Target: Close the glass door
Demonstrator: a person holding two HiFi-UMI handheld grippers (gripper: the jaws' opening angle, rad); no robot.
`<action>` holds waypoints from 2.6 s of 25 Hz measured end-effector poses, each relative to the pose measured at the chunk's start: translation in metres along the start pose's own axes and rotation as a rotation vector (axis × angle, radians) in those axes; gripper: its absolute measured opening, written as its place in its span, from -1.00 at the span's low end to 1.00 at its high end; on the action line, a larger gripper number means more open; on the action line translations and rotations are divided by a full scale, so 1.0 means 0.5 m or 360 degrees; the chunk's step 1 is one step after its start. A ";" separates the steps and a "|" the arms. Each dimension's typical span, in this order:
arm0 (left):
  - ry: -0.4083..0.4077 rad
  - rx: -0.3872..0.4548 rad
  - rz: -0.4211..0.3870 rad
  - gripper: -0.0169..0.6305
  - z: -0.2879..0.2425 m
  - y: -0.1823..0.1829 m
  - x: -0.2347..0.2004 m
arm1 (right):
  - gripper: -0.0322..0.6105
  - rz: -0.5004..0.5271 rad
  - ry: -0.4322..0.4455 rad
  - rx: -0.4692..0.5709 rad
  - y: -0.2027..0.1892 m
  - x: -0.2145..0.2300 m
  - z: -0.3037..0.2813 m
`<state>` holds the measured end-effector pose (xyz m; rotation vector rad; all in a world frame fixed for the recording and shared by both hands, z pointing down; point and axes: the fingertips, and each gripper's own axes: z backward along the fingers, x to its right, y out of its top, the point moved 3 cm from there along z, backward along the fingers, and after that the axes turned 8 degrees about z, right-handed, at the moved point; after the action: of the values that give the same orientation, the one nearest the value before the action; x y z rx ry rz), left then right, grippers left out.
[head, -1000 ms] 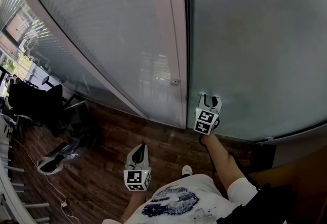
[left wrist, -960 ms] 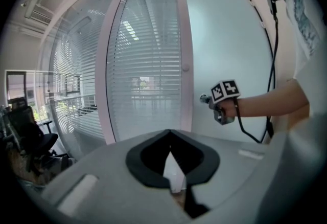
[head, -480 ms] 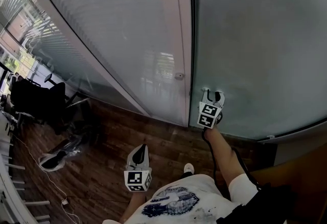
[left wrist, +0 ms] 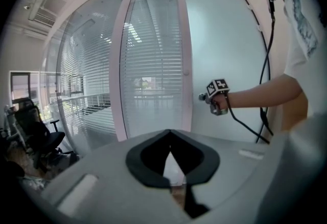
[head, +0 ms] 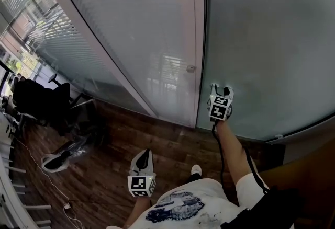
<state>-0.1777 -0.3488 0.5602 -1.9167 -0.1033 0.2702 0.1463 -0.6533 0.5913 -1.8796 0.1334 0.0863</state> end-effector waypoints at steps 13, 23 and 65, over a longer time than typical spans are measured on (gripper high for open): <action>-0.0022 0.0016 0.0017 -0.95 0.098 -0.043 -0.036 | -0.25 -0.0010 -0.0128 0.0001 -0.042 -0.011 0.116; -0.0188 0.0052 -0.0023 -0.95 0.124 -0.046 0.000 | -0.31 -0.0024 -0.0162 0.0045 -0.053 0.027 0.258; -0.0820 -0.0041 -0.0167 -0.95 0.267 -0.172 0.232 | -0.88 -0.0028 -0.0132 0.0126 -0.251 0.019 1.035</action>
<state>-0.0917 -0.1730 0.5800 -1.8206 -0.5495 0.6885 0.1767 -0.1234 0.5491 -1.7951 0.0626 0.1445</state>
